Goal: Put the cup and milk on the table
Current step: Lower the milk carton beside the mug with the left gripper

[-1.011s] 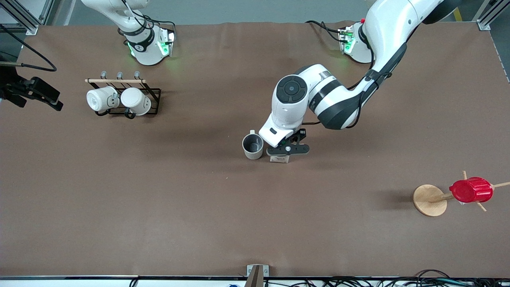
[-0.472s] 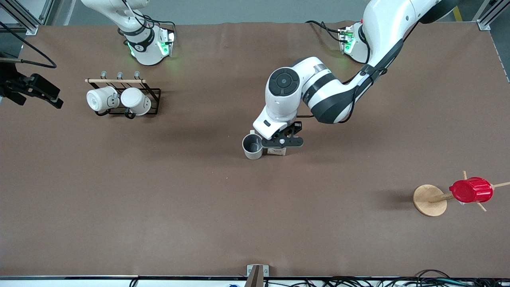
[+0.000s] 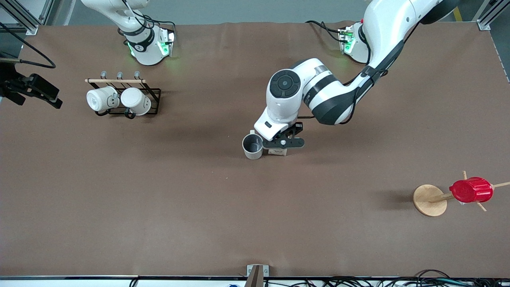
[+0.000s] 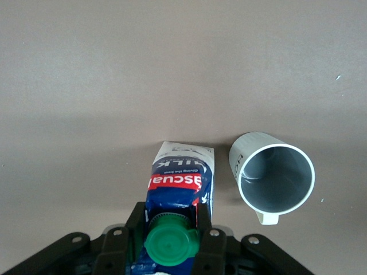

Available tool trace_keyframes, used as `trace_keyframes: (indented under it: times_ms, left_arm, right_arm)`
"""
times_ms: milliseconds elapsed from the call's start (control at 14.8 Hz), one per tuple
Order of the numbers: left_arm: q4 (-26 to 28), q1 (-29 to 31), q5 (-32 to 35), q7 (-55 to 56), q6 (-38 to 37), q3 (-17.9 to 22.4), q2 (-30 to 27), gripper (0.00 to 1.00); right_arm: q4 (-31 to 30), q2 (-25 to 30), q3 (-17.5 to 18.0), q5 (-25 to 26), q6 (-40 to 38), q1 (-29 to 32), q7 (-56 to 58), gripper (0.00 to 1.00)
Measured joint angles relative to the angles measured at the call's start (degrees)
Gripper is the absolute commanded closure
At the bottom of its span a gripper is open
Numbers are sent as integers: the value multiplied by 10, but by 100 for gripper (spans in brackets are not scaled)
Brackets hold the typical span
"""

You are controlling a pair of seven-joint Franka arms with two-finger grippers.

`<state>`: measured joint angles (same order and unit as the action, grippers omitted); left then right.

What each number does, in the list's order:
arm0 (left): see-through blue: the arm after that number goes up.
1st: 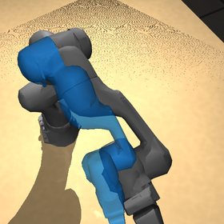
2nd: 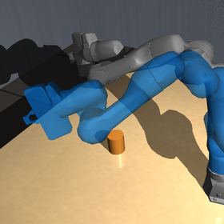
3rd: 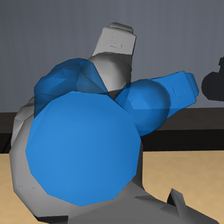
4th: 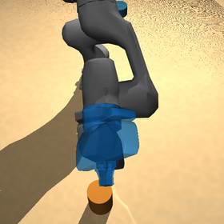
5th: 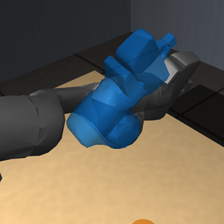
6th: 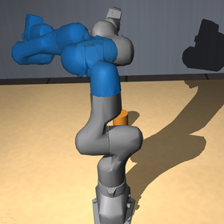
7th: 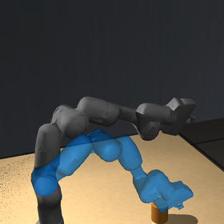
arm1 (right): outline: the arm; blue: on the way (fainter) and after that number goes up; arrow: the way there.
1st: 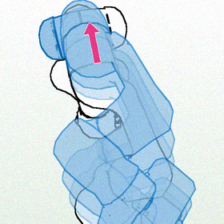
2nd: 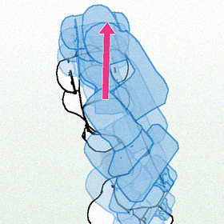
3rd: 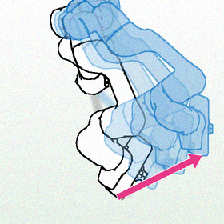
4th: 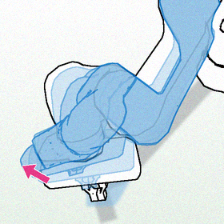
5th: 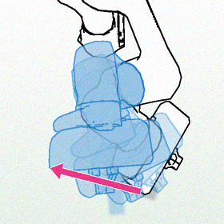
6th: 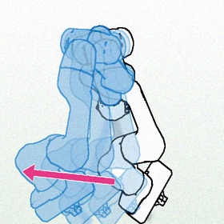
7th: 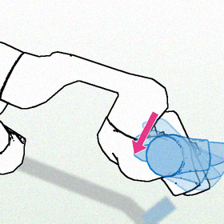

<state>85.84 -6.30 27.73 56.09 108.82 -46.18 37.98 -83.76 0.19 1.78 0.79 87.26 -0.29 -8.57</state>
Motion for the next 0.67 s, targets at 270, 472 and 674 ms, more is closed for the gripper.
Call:
trace_keyframes:
  times_ms: [270,472,674]
  left_arm:
    - [0,0,0,0,0,0,4,51]
    - [0,2,0,0,1,0,8,5]
    - [-4,3,0,0,2,0,8,0]
  right_arm:
    - [0,0,0,0,0,0,0,0]
    - [0,0,0,0,0,0,0,0]
    - [0,0,0,0,0,0,0,0]
